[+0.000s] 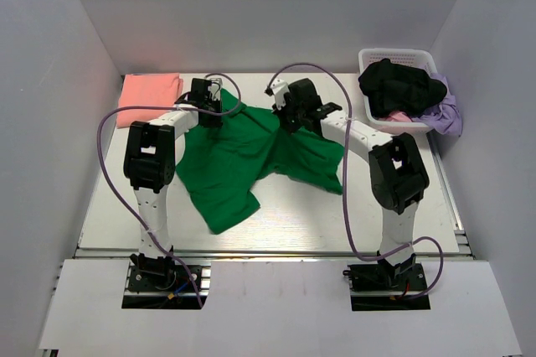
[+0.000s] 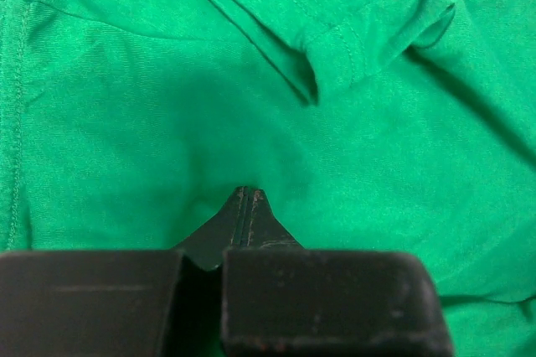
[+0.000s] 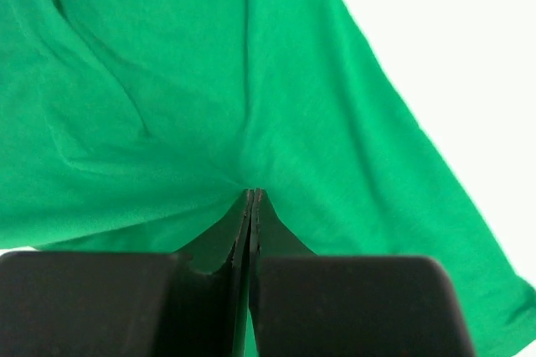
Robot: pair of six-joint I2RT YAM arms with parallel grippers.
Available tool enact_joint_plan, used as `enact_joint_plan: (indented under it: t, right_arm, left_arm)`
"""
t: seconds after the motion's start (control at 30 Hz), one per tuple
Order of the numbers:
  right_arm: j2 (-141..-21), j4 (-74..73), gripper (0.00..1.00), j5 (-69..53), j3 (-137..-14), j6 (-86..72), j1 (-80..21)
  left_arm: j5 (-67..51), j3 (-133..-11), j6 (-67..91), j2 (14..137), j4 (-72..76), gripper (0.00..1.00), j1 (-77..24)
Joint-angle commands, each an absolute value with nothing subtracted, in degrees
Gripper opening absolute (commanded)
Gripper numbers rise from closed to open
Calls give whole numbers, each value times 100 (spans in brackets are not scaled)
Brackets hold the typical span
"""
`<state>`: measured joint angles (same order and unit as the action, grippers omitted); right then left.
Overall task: Fold and stack the t-shirts
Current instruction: Flatten out the tshirt
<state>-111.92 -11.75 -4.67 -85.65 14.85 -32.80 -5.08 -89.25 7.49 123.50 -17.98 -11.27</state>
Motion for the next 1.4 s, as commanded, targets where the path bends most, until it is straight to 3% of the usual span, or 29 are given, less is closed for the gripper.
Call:
enact_joint_plan:
  t: [0.0,0.07,0.2,0.3,0.63,0.77,1.0,1.13,1.3,1.37]
  right_arm:
    - [-11502,-904,0,-509,-9148,1792,-3331]
    - [-11819,-1098,0,-466,-9508,1793,-3340]
    - [-12383,-1686,35,-203,-10343,1618,-3331]
    - [-12253,-1775,43,-88,-10196,1416,-3322]
    - [-10486,-1977,50,327,-8043,264,-3226]
    - [-10345,-2056,50,-243,-7586,500,-3226]
    - [-10809,-2083,50,-413,-7813,659,-3225]
    - [-10951,-2083,38,-273,-8007,571,-3226]
    - [-10732,-2021,0,281,-7726,440,-3217]
    - [-10556,-2056,0,325,-7550,413,-3234]
  left_arm:
    - [-527,-8895,712,11874,-1714,0,-1151]
    - [-580,-8947,712,11927,-1714,0,-1151]
    - [-642,-9000,712,12032,-1714,0,-1151]
    - [-642,-9053,712,12032,-1767,0,-1151]
    - [-747,-8886,712,11909,-1767,0,-1151]
    - [-747,-8763,712,11856,-1714,0,-1151]
    - [-747,-8710,712,11856,-1767,0,-1151]
    - [-625,-8657,712,11856,-1819,0,-1151]
    - [-571,-8544,712,11856,-1819,0,-1099]
    - [-502,-8543,765,11856,-1819,0,-1099]
